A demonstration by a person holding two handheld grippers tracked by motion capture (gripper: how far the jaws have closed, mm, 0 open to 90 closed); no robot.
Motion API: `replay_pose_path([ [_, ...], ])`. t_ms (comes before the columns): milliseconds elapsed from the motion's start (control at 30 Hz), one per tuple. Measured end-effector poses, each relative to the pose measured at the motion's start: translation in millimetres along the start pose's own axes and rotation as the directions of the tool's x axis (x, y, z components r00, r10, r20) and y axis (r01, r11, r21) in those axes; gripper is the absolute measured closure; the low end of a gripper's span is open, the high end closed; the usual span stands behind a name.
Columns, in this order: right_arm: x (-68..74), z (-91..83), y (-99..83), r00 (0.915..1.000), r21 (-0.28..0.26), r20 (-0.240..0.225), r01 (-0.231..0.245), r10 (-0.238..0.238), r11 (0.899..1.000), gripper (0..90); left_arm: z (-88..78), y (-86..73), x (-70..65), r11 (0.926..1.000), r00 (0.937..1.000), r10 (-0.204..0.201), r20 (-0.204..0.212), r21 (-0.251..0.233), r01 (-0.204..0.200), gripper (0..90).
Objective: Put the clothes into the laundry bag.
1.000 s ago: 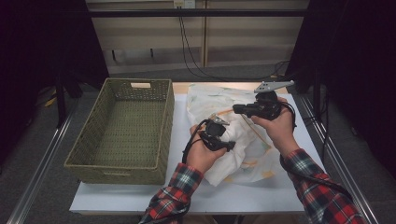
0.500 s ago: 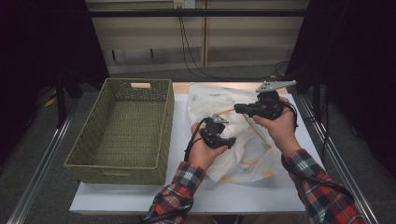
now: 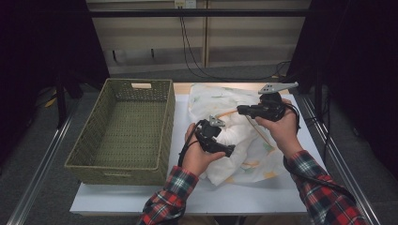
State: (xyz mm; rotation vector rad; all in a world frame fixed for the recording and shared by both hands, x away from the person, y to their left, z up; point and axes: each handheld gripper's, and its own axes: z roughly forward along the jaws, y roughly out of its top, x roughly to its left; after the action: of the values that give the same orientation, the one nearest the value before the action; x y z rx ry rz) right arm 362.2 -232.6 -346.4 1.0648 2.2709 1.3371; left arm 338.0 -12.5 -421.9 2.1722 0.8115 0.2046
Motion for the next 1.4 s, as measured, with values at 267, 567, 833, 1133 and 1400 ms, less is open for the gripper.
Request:
replay_pose_path([
  [267,1.0,-1.3,1.8,1.0000,-0.001,0.005,0.004,-0.004,1.000,89.4,3.4,-17.2,0.3,0.9996,0.9999,-0.011,-0.008,0.024,0.012,4.1],
  [567,-1.2,-6.9,3.5,1.0000,-0.014,0.009,-0.001,0.001,1.000,89.4,15.9,-26.0,-1.0,0.9976,0.9998,-0.012,-0.015,0.068,0.013,9.5],
  [833,-0.2,-8.3,2.8,0.9999,-0.013,0.013,-0.005,0.005,1.000,89.4,20.0,-29.9,-3.6,0.9943,0.9998,-0.016,0.011,0.106,0.015,35.8],
  [1133,1.6,-9.2,1.5,1.0000,-0.012,0.007,0.003,-0.003,1.000,89.4,18.5,-26.0,-10.7,0.9885,0.9964,-0.084,-0.011,0.125,0.085,62.1],
  [1400,5.1,-7.6,0.4,1.0000,-0.013,-0.004,-0.003,0.003,1.000,89.4,11.3,-20.1,-11.2,0.9854,0.9898,-0.142,0.005,0.095,0.141,66.1],
])
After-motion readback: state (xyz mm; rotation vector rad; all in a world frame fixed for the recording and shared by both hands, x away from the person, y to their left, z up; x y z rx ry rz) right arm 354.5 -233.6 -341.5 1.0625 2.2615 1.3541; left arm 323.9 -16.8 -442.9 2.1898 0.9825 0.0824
